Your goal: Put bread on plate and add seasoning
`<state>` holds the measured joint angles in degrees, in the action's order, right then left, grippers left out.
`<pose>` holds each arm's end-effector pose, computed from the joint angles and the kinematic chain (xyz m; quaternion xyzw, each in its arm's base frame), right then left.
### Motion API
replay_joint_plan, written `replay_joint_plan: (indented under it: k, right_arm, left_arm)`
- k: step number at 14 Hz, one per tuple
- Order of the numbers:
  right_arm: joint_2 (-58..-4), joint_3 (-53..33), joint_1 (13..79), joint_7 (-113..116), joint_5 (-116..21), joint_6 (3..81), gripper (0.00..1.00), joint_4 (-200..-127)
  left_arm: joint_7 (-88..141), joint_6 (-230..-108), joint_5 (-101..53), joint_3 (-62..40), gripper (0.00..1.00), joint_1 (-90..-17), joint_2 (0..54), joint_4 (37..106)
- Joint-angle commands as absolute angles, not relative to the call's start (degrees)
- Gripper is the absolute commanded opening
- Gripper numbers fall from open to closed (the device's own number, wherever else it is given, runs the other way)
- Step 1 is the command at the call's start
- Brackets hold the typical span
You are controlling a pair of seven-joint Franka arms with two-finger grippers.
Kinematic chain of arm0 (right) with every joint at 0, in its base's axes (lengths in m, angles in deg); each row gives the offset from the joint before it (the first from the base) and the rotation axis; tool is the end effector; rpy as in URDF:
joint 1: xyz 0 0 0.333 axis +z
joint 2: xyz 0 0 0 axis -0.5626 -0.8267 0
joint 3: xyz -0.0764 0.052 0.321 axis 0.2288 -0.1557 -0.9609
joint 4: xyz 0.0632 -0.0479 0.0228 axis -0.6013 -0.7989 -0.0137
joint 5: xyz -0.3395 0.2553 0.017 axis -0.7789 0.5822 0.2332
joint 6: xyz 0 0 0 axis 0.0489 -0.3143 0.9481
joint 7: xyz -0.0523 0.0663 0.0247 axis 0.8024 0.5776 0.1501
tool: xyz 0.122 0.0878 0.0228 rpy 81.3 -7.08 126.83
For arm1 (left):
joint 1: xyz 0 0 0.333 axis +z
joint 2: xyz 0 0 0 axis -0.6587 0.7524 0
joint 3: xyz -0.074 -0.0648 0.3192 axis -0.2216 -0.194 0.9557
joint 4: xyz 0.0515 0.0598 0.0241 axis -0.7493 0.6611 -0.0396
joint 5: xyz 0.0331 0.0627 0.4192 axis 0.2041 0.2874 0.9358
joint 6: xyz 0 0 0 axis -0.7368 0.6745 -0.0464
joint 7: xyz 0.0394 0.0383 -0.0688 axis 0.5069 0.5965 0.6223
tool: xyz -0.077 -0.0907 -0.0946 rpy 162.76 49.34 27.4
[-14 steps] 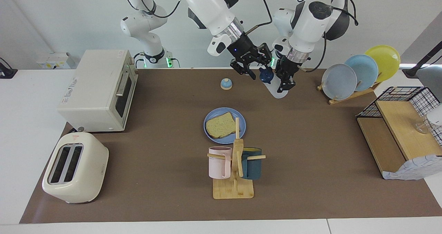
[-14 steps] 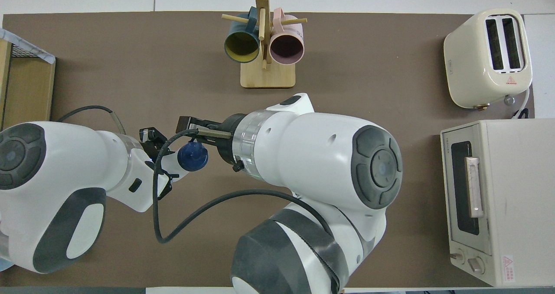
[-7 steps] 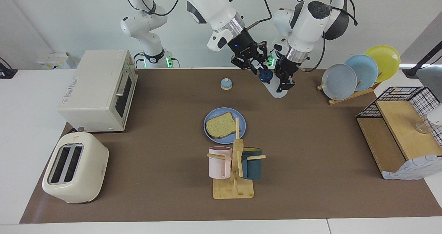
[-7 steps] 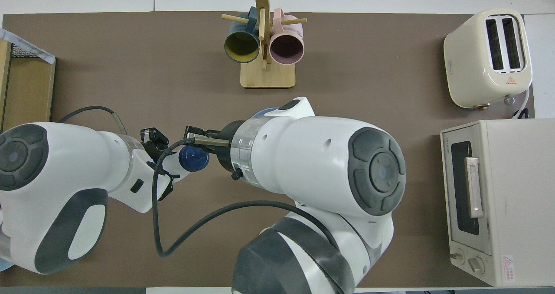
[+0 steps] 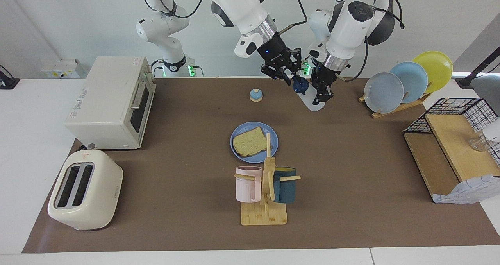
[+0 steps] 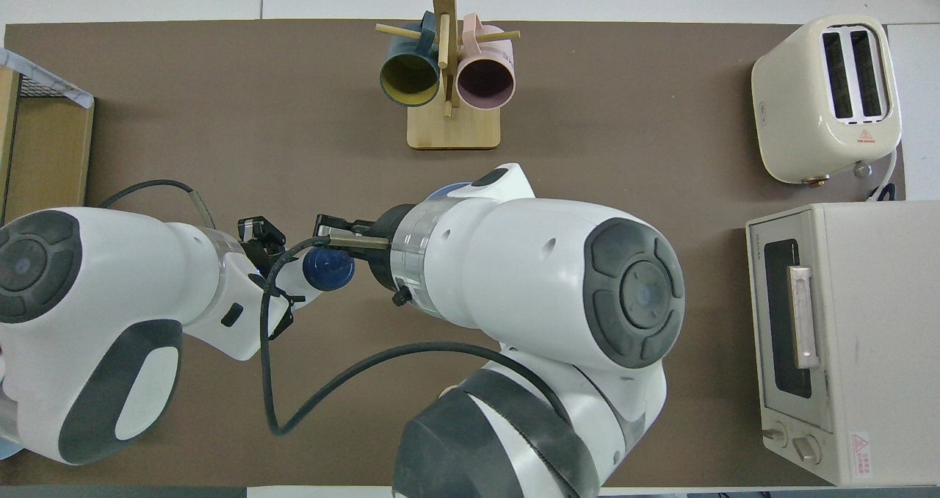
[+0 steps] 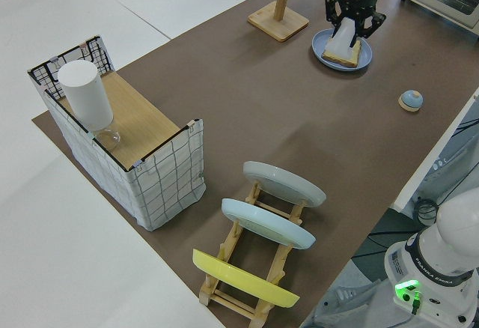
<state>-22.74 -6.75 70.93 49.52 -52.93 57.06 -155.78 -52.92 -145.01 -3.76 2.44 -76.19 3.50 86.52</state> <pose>0.5180 0.4708 0.5678 -0.9417 0.0969 -0.0673 0.3152 0.4687 -0.2235 0.4617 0.7238 -0.6867 0.0477 0.0470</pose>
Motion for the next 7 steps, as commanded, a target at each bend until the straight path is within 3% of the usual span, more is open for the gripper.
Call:
replay_joint_plan:
  k: [1, 7]
  right_arm:
    - [-21.61, -6.89, 70.89, 51.07, -54.66, 56.27, 0.34, -156.62]
    - [-21.43, -6.89, 71.06, 51.16, -54.66, 55.12, 0.34, -156.79]
  left_arm:
    - [-51.52, -145.25, -2.66, 2.39, 0.00, -76.62, 1.75, 87.66]
    - [-51.52, -145.25, -2.66, 2.39, 0.00, -76.62, 1.75, 87.66]
